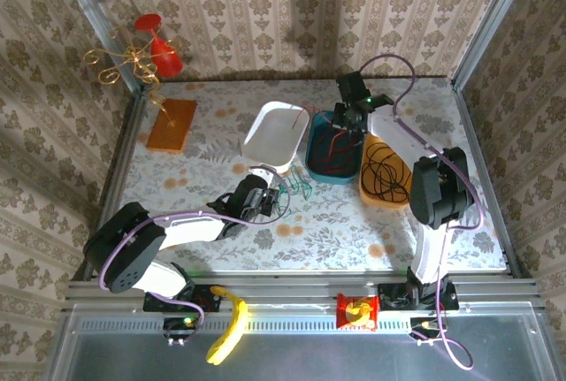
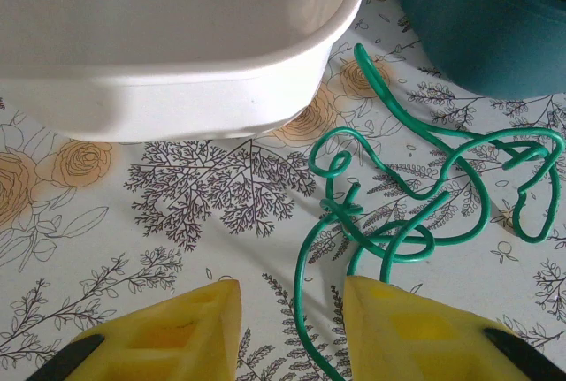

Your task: Untangle the cables

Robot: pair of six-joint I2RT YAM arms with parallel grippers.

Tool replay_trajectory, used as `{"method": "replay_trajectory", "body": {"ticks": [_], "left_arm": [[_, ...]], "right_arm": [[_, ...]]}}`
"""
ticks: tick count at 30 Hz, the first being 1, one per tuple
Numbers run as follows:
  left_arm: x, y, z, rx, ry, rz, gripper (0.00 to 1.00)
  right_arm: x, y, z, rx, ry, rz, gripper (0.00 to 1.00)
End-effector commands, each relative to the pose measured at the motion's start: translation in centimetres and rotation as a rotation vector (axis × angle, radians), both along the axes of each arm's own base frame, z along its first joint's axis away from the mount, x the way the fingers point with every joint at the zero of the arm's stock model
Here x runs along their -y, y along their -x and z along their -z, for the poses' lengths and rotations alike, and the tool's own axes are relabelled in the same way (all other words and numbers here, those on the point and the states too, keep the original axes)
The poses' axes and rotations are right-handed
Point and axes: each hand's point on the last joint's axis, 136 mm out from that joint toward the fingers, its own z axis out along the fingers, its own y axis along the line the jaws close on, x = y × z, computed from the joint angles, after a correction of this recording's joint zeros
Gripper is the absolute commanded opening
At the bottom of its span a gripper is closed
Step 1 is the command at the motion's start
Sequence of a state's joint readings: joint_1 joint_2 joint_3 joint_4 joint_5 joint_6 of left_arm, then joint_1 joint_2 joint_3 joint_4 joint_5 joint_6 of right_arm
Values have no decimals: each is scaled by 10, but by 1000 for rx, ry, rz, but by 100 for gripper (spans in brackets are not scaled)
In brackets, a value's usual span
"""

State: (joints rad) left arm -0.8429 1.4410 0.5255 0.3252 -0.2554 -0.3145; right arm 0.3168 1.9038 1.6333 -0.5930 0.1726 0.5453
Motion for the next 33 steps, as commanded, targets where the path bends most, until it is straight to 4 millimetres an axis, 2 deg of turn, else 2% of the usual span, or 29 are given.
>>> {"method": "replay_trajectory", "body": {"ticks": [1,4,7,12,18,23,27,33], "left_arm": [[3,-3,-8,10,-1,10,37],[4,-4,-9,14,-1,12,37],[4,-3,-8,11,-5,17,37],[4,-2,-7,11,-3,16,37],[5,-1,-5,6,4,16,37],[6,1,-3,5,9,17,37],[7,2,-2,2,10,19,37],[8,2,-1,1,12,18,37]], "right_arm": [[6,4,-26,74,13,-5,0],[8,11,-47,123,0,-17,0],[10,15,-79,215,-16,-18,0],[26,30,-119,318,20,7,0],[41,49,-149,392,53,19,0],[48,59,-145,382,99,10,0],[52,61,-127,342,140,11,0],[43,53,-93,276,136,2,0]]}}
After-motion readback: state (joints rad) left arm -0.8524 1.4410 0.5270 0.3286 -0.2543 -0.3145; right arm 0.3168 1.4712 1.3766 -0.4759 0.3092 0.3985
